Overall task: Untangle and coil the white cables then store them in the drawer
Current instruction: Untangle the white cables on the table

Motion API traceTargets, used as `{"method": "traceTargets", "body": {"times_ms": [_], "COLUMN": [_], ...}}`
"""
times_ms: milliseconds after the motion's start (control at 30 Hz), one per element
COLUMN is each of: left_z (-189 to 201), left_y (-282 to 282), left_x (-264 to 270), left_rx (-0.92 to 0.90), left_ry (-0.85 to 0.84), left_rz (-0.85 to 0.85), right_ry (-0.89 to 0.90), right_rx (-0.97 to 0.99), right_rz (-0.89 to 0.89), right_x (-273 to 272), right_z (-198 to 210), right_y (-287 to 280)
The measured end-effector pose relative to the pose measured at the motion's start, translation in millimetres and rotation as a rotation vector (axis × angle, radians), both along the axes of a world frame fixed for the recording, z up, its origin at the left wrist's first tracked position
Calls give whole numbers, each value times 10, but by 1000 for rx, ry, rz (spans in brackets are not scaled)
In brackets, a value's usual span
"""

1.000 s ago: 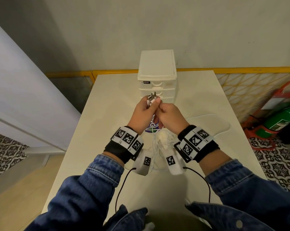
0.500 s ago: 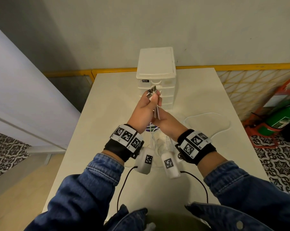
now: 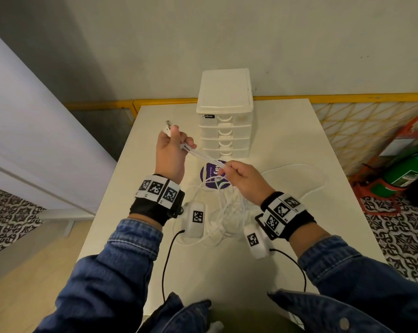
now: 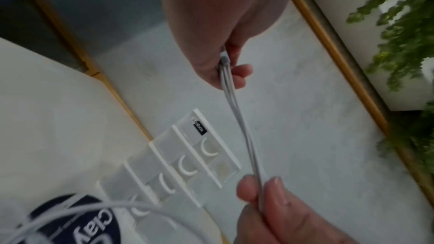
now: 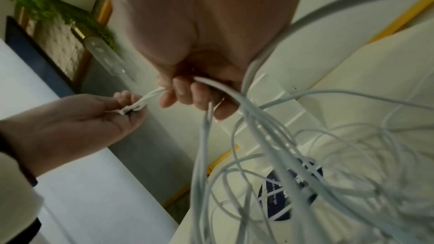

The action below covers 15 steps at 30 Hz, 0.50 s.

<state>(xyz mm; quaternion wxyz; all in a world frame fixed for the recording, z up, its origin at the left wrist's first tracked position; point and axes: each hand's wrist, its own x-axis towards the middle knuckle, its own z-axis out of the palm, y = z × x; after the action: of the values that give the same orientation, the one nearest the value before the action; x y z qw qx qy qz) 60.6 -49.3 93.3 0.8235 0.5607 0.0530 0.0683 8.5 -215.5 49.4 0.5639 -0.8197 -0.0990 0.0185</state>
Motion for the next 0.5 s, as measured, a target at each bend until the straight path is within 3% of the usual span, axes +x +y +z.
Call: {"method": "traceTargets", "body": {"times_ms": [100,333,500], "left_z": [-85,-65,-41], "left_y": [6,-63,-65], "left_x": [-24,-78,-67], "left_rx": [-43,-231,-240], "left_ry": [80,62,63], "left_rz": [33,-5,-90], "right_ry": [-21,74,27], "right_rx": [4,53,-33], "right_rz": [-32,55,54], "right_x": [11,-26,-51], "right_z": [29,80,96], "right_y": [1,107,125]}}
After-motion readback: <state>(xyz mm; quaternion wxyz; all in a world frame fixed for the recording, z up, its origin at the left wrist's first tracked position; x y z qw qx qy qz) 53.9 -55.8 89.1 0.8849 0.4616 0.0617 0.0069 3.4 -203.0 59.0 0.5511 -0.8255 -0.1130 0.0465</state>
